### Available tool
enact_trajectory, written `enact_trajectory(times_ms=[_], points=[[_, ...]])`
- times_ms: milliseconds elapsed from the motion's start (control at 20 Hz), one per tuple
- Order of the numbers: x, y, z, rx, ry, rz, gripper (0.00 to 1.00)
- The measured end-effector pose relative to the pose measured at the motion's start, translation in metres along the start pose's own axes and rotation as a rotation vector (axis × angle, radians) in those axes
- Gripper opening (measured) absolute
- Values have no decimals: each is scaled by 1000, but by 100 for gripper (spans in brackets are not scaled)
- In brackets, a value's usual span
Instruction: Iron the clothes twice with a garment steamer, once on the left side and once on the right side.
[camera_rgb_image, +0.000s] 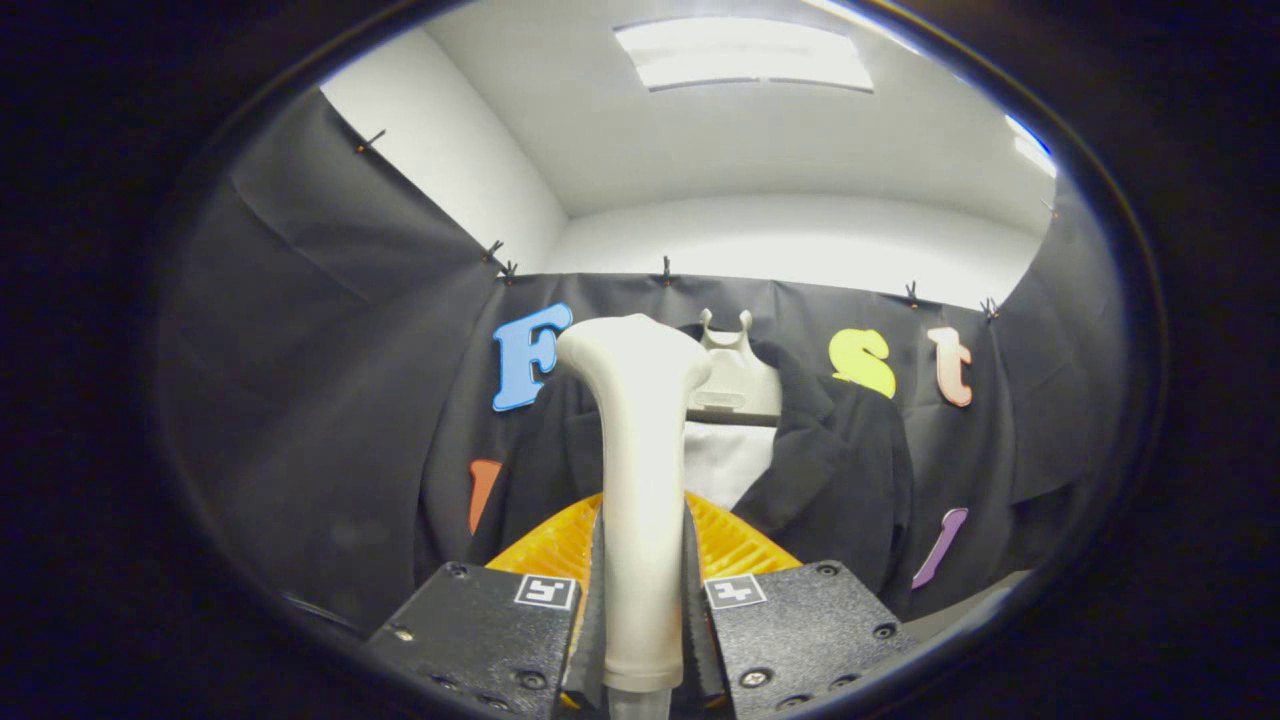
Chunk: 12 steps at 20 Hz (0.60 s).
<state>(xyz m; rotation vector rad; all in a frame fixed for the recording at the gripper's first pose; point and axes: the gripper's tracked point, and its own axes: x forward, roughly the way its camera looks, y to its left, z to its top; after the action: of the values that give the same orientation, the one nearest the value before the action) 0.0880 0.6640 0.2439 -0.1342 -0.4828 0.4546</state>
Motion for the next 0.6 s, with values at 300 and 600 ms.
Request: enact_trajectory(times_ms=[300, 600], points=[[12, 8, -27, 26, 50, 4, 33], [-3, 11, -65, 20, 118, 21, 34]])
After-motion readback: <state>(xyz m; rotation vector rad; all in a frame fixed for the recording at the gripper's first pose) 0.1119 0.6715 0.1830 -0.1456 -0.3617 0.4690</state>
